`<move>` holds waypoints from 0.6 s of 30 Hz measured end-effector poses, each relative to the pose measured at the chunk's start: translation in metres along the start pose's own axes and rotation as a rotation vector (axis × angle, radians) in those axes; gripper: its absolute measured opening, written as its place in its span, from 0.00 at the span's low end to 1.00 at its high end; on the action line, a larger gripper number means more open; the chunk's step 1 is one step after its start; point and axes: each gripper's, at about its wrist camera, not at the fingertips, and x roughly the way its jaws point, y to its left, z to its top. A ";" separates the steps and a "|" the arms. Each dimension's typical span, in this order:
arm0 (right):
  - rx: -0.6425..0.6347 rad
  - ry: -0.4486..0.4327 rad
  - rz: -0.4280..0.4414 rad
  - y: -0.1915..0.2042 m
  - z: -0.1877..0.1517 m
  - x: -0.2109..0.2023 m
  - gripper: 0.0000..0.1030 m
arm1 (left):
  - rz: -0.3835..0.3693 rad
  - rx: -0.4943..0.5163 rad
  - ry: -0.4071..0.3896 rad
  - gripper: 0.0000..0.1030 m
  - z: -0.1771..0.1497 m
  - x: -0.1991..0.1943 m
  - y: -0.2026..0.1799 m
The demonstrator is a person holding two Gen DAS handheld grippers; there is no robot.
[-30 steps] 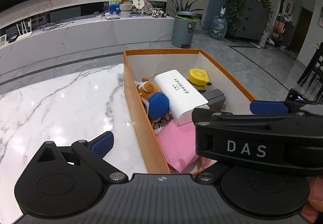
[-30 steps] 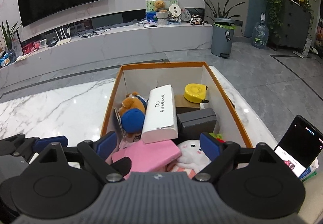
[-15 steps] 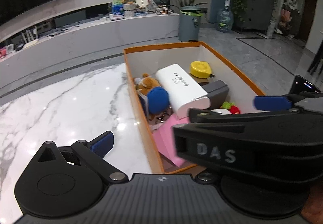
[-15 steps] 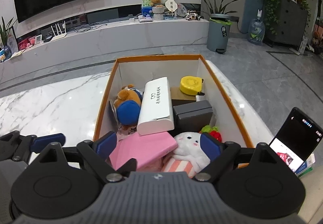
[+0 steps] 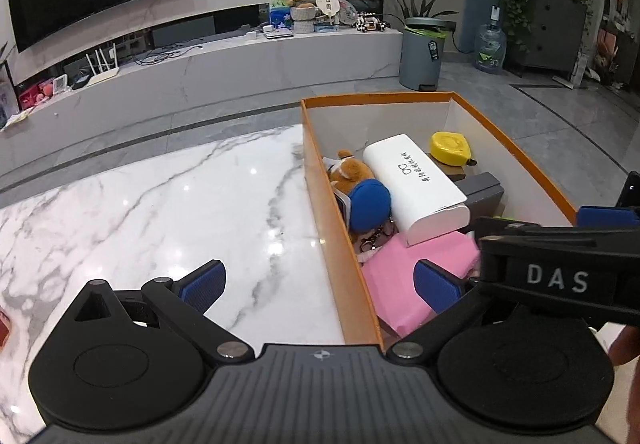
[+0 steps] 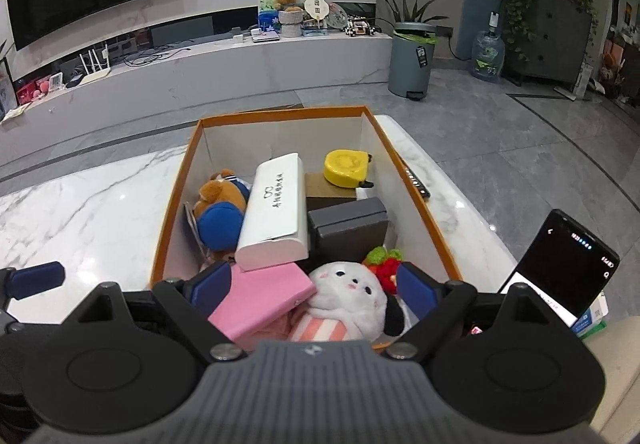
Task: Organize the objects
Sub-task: 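Withdraw both tools upward from the filled orange box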
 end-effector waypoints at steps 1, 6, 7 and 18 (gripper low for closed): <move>-0.002 -0.001 -0.009 -0.001 0.000 0.000 0.87 | 0.022 -0.006 -0.004 1.00 0.000 0.000 0.001; 0.026 0.010 -0.024 -0.009 0.002 0.001 0.88 | 0.030 -0.044 0.012 1.00 0.001 0.002 0.006; 0.020 0.010 -0.030 -0.009 0.002 0.001 0.88 | 0.032 -0.045 0.013 1.00 0.001 0.002 0.007; 0.026 0.010 -0.031 -0.014 0.003 -0.003 0.88 | 0.070 -0.087 0.035 1.00 0.000 0.006 0.015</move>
